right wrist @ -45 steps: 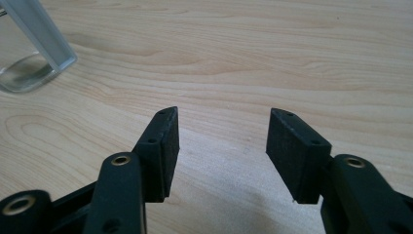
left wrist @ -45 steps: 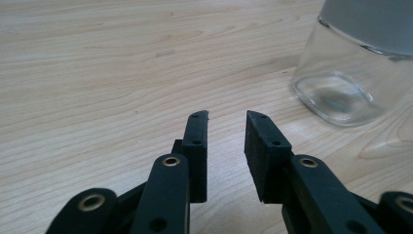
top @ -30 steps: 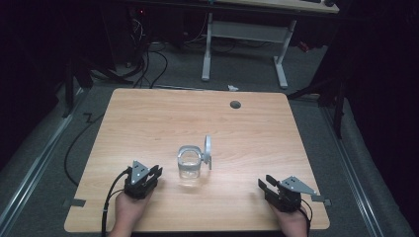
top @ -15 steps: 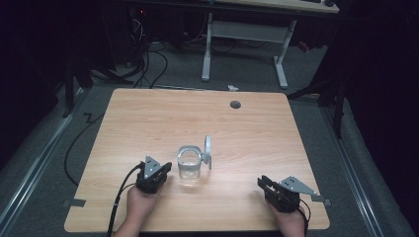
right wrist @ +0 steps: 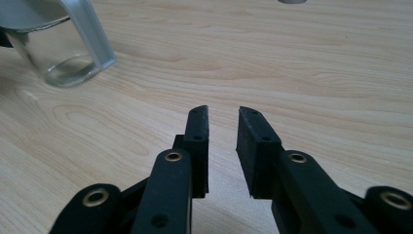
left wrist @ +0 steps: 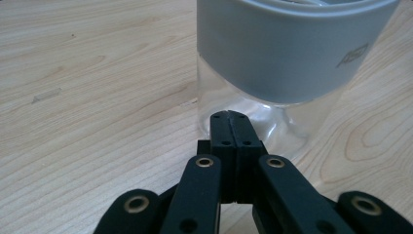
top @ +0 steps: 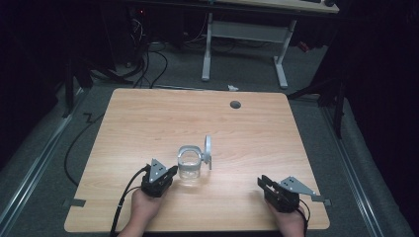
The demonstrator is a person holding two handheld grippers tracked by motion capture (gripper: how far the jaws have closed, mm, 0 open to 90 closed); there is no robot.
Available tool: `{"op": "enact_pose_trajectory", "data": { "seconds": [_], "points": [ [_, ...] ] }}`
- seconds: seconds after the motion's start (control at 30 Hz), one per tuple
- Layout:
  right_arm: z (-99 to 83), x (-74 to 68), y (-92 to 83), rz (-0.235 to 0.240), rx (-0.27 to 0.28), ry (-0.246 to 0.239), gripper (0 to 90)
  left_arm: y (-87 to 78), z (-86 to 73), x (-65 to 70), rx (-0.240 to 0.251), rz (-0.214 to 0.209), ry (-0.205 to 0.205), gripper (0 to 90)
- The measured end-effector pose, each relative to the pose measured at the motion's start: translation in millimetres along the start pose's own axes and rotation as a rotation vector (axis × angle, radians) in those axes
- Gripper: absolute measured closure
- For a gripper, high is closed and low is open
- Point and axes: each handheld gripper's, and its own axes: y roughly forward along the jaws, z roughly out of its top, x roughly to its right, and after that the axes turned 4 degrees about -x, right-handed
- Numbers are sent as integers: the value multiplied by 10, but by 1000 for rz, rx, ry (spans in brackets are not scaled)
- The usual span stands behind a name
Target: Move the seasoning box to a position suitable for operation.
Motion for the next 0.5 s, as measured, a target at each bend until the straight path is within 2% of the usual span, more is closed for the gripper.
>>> {"op": "enact_pose_trajectory", "data": {
  "seconds": [0.13,0.27,0.5],
  "points": [
    [-13,25,-29,0,6,-17,758,-10,-20,35,-10,-2,9,900],
    [-22,85,-49,12,15,14,758,-24,-55,125,-24,-9,16,900],
    [-21,99,-60,26,21,14,777,10,-116,385,-41,-64,25,900]
  ]
}}
